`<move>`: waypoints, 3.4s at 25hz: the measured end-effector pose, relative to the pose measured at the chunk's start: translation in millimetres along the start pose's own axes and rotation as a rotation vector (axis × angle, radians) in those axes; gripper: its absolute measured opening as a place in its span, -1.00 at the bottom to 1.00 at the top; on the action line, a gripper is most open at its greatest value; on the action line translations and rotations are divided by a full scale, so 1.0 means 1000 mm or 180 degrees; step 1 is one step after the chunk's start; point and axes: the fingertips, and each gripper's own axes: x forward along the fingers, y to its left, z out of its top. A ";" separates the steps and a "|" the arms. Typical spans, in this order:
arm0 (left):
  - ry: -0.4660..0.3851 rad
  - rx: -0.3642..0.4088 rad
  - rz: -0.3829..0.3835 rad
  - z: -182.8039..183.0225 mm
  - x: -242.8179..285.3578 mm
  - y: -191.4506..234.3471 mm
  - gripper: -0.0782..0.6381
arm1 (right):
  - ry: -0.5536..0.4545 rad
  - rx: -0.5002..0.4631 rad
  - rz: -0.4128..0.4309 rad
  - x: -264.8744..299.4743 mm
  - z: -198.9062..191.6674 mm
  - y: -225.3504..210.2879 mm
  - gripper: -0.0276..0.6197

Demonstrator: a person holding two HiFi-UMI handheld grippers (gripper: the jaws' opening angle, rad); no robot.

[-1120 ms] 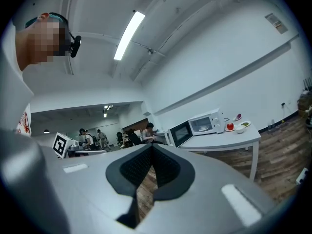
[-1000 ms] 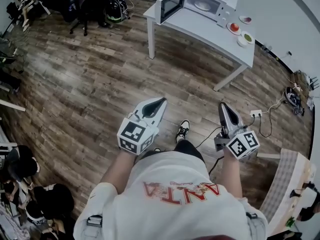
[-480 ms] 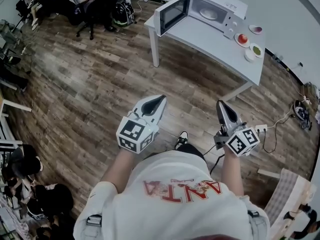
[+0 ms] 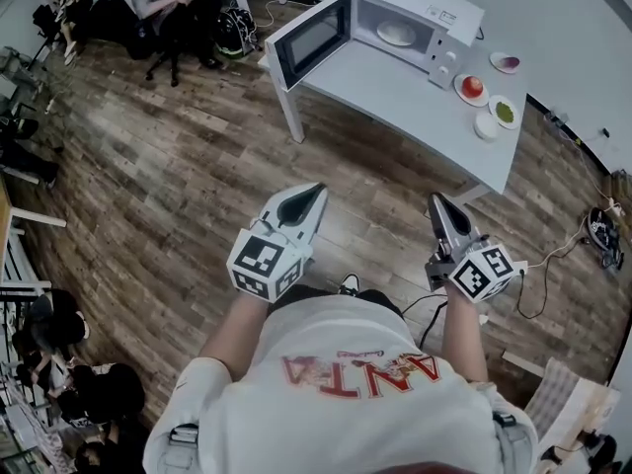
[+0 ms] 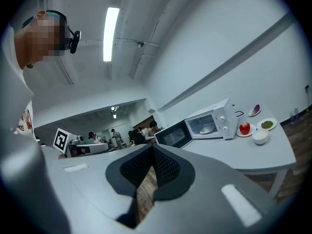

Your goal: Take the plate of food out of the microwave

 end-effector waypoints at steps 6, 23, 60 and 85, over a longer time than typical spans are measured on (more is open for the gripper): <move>0.0130 0.0127 -0.0013 0.002 0.048 -0.007 -0.76 | -0.0030 0.0082 0.0030 0.011 0.010 -0.046 -0.91; 0.0117 0.0148 -0.0456 0.033 0.170 0.056 -0.76 | -0.0135 0.0123 -0.0446 0.072 0.047 -0.137 -0.91; 0.0083 -0.0144 -0.0612 0.071 0.338 0.261 -0.76 | -0.0216 0.1551 -0.1326 0.372 0.042 -0.312 -0.86; 0.0537 -0.0281 -0.0380 0.031 0.413 0.280 -0.76 | -0.0997 0.3764 -0.1906 0.451 -0.043 -0.472 -0.78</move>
